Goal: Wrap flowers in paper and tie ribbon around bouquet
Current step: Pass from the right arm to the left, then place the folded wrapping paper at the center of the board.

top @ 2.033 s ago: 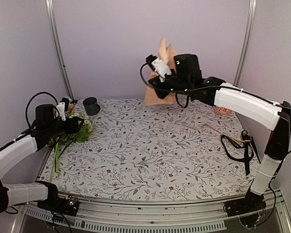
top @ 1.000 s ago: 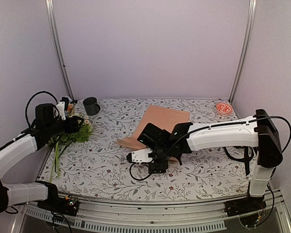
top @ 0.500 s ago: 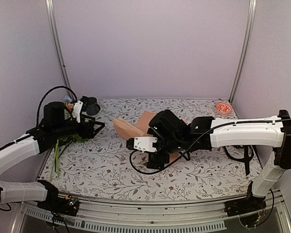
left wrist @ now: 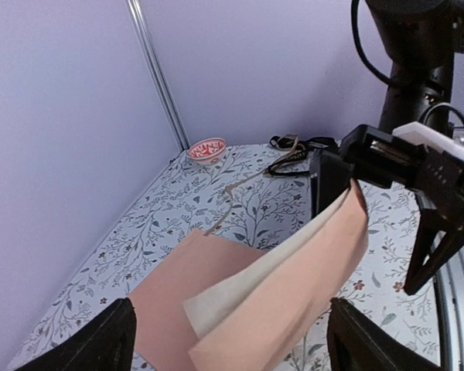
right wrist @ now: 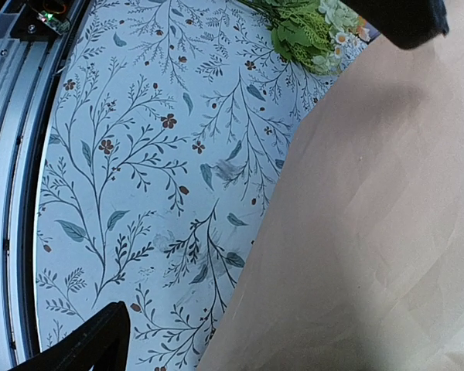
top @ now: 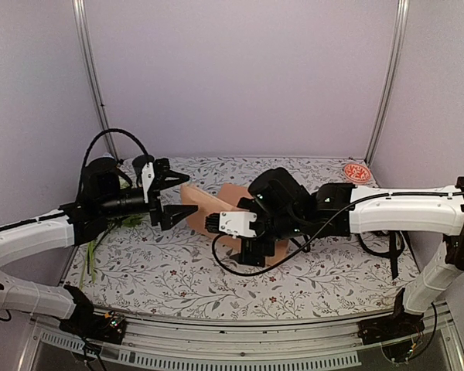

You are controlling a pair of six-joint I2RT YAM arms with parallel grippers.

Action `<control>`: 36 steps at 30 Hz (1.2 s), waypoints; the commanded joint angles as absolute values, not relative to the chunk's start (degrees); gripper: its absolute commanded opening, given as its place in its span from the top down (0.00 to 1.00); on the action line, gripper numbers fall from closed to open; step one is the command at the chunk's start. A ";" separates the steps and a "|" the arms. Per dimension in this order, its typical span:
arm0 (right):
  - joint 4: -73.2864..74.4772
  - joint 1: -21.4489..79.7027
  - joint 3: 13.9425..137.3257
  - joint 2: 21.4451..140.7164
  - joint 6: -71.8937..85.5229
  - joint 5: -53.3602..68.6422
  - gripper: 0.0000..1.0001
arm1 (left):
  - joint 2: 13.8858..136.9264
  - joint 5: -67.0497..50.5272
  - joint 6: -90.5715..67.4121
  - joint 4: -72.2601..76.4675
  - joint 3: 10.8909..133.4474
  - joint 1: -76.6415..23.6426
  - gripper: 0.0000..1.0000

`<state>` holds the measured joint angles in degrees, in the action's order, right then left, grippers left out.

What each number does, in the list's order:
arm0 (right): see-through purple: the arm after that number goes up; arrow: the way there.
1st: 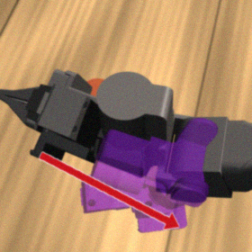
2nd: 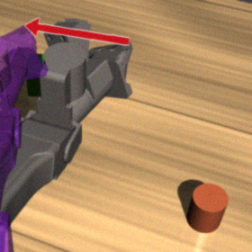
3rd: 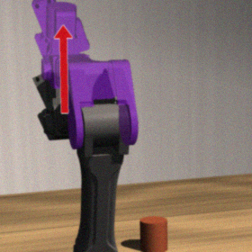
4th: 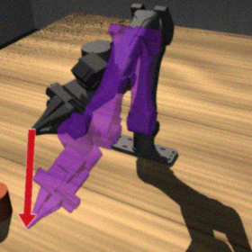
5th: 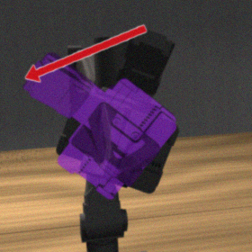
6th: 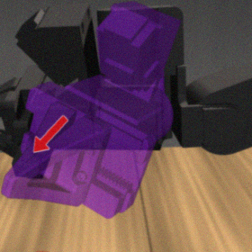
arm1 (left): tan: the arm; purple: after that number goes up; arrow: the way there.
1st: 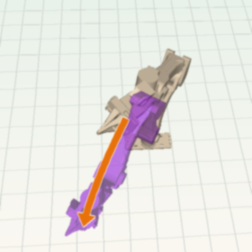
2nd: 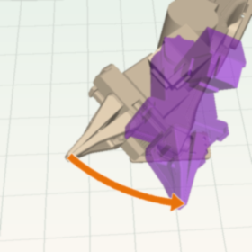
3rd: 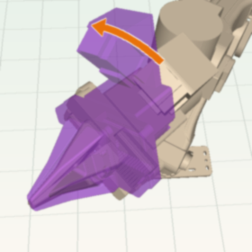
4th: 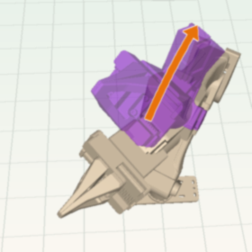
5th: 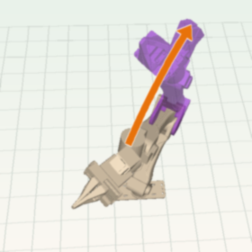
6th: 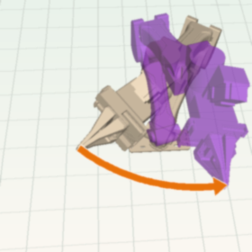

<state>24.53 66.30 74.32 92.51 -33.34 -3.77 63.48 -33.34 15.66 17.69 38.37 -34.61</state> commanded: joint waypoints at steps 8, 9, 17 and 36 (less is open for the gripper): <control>23.71 65.49 72.93 88.60 -35.78 -0.90 0.01 | 72.41 -45.10 25.93 9.45 45.27 -35.41 0.34; 23.77 65.26 72.89 88.19 -35.77 -0.39 0.01 | 72.50 -45.87 26.06 9.41 45.16 -35.46 0.44; 25.63 61.56 72.29 84.48 -34.83 8.24 0.01 | 71.31 -46.25 28.12 4.94 46.22 -36.40 1.00; 40.24 44.54 79.16 83.43 -29.80 43.61 0.01 | 70.13 -28.78 31.57 -2.15 46.14 -47.08 1.00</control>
